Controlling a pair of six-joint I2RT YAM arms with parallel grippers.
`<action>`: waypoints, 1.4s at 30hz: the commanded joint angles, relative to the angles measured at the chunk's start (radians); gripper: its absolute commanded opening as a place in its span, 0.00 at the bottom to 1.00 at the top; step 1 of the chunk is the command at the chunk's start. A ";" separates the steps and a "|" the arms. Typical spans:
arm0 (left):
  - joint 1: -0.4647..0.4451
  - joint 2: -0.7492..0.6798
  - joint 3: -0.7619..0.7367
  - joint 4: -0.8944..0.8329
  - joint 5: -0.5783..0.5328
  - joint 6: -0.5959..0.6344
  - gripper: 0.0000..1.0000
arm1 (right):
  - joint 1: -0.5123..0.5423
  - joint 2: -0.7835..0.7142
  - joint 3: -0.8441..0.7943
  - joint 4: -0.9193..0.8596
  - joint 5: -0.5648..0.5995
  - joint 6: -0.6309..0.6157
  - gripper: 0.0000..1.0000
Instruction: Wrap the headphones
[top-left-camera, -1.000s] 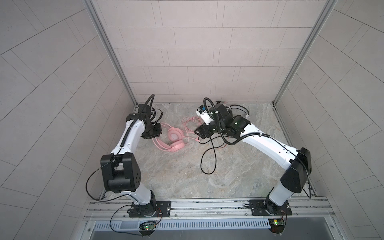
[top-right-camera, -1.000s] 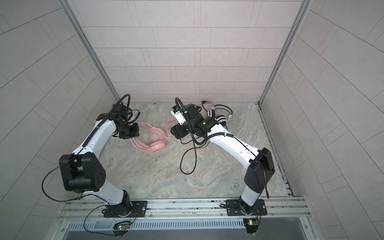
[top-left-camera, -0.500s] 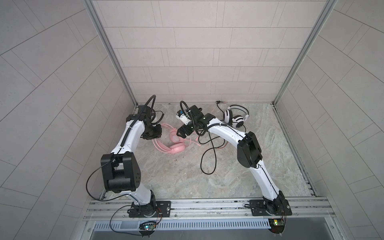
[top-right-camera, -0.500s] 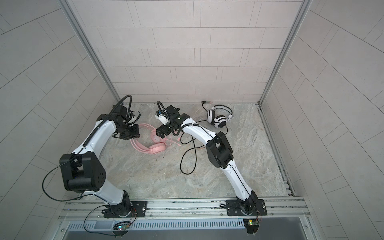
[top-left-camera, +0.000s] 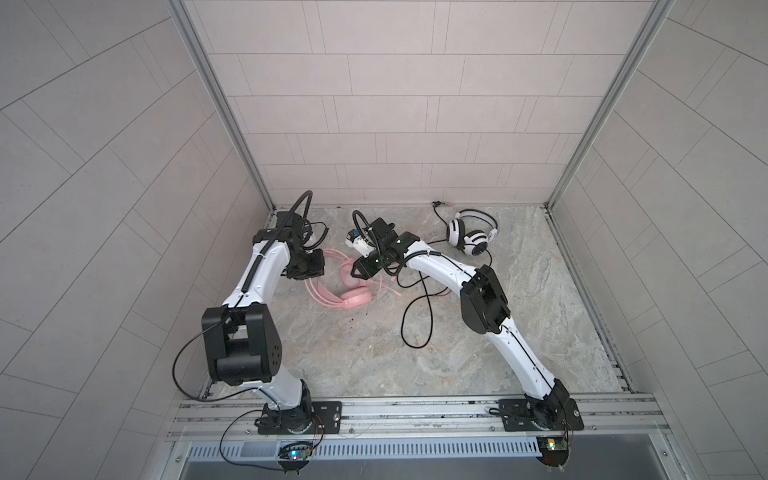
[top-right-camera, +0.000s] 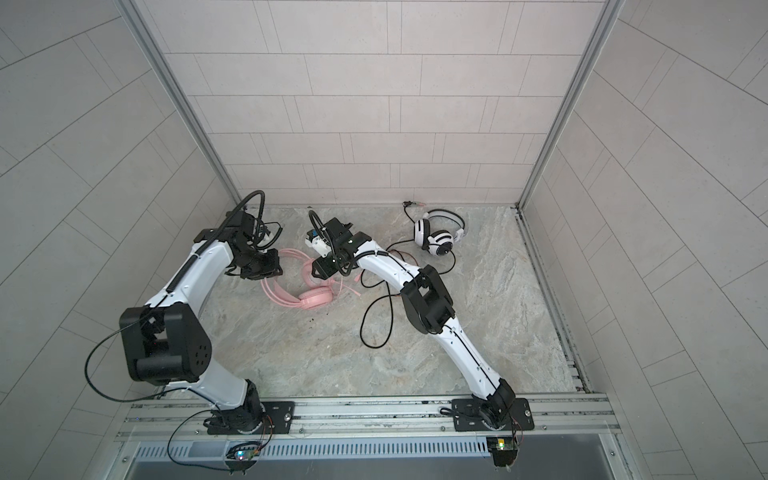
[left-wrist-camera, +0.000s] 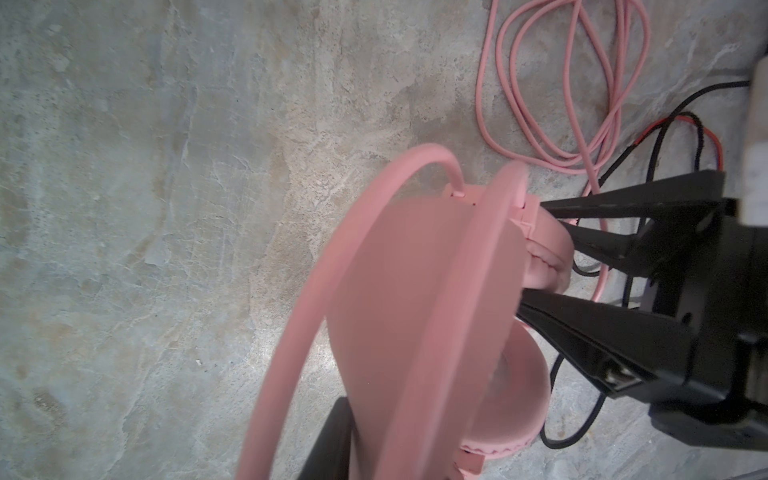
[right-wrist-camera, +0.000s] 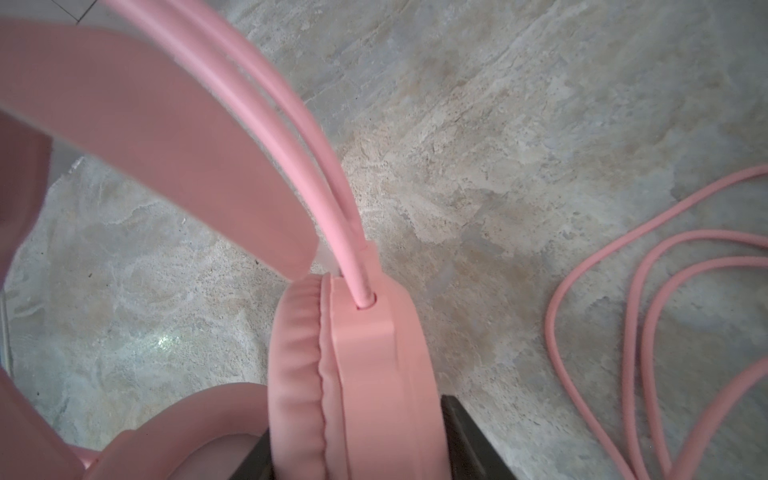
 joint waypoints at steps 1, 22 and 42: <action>0.001 -0.009 -0.010 0.000 0.031 0.002 0.34 | 0.005 -0.049 -0.004 0.002 0.052 -0.012 0.40; -0.024 -0.089 -0.022 -0.006 -0.136 -0.019 0.72 | 0.037 -0.340 -0.098 -0.095 0.334 -0.085 0.31; -0.060 -0.166 0.036 -0.061 -0.149 -0.032 1.00 | 0.081 -0.363 -0.094 -0.128 0.471 -0.034 0.30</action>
